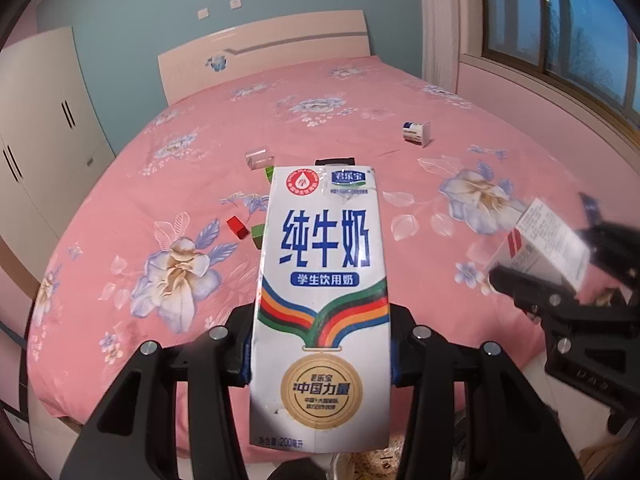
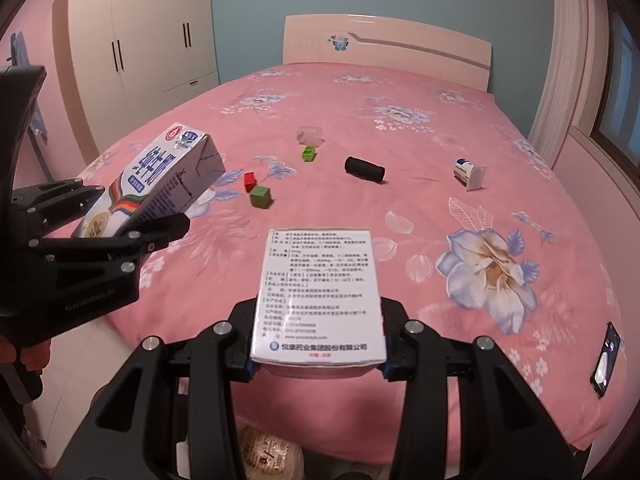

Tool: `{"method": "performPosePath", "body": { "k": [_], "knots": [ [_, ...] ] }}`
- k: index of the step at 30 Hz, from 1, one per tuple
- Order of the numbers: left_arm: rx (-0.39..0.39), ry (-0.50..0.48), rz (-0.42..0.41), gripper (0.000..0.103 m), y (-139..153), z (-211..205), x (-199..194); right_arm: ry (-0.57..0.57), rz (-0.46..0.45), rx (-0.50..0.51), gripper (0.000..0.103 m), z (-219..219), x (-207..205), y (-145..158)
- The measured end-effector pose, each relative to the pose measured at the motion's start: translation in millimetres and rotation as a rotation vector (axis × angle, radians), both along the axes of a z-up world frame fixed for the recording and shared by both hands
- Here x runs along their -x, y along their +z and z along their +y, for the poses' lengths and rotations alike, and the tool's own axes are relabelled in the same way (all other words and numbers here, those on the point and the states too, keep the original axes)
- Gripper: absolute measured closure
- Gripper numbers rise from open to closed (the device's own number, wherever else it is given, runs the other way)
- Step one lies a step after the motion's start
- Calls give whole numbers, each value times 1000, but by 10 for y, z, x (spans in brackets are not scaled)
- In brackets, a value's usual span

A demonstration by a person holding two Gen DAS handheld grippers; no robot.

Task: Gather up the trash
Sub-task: 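Carry the milk carton and medicine box down over the white bin with both tools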

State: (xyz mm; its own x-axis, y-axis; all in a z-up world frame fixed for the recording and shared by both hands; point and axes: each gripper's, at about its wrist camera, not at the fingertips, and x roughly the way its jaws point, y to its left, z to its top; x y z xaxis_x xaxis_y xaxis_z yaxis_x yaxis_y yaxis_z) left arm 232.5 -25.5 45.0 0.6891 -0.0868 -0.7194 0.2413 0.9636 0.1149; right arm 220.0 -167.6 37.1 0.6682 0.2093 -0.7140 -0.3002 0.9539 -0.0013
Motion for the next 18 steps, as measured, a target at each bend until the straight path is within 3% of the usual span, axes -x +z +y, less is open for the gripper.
{"method": "performPosePath", "body": {
  "k": [9,18],
  "knots": [
    [-17,-58,8,54,-3,29,659,50,-2,20,59,92,648,4],
    [-36,-83,67,54,-319,76,1027,98,58,37,59,219,1071,-306]
  ]
}}
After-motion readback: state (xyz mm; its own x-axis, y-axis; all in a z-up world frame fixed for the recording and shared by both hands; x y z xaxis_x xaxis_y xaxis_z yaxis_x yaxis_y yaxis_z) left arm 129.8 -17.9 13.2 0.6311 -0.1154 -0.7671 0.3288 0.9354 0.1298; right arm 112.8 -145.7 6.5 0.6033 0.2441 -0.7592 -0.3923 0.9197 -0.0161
